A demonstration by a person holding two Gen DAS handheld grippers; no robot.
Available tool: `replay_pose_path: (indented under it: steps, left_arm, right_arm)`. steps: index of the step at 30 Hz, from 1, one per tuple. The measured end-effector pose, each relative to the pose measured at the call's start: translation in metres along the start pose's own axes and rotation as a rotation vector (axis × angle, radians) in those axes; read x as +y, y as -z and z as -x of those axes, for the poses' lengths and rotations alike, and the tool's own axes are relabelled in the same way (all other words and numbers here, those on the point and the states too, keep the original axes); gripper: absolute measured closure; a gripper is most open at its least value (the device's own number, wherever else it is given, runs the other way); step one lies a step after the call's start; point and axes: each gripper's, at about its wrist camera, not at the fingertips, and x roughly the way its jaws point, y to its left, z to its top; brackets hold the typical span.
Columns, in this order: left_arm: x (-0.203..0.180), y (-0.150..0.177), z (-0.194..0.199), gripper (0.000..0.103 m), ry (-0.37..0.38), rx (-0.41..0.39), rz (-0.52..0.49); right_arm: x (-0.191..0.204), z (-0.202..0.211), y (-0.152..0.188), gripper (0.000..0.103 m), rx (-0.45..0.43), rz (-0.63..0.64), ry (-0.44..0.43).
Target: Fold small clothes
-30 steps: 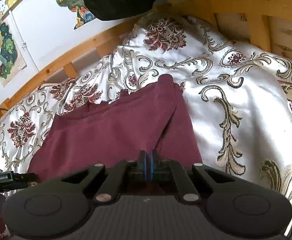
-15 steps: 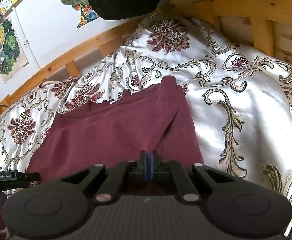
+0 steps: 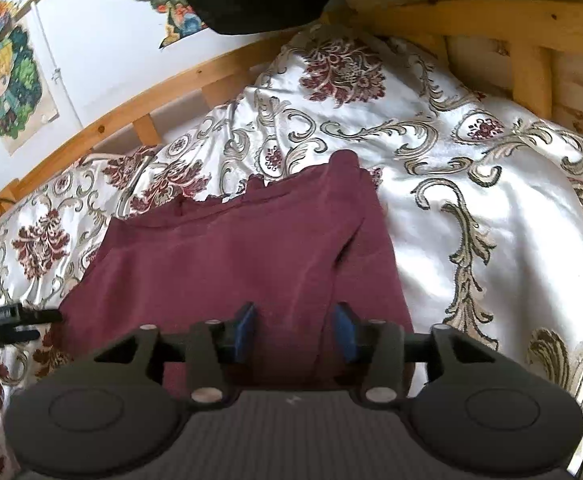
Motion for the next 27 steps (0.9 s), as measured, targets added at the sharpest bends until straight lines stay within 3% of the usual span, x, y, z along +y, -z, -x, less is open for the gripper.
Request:
replay_pose_path:
  steps: [6,13,19,27]
  left_arm:
    - [0.011,-0.004,-0.023,0.001,-0.041,0.083,0.011]
    - [0.007,0.006,-0.026,0.001,-0.064,0.066,-0.050]
    - [0.007,0.006,-0.024,0.001,-0.065,0.068,-0.047]
    - [0.007,0.009,-0.023,0.001,-0.068,0.057,-0.047]
  right_arm:
    - [0.004,-0.006,0.003,0.030,0.008,0.041,0.026]
    - [0.005,-0.013,0.007,0.013,0.038,0.089,0.092]
    - [0.004,-0.008,0.007,0.001,0.009,0.074,0.094]
    - [0.020,-0.003,0.007,0.000,-0.075,0.158,0.098]
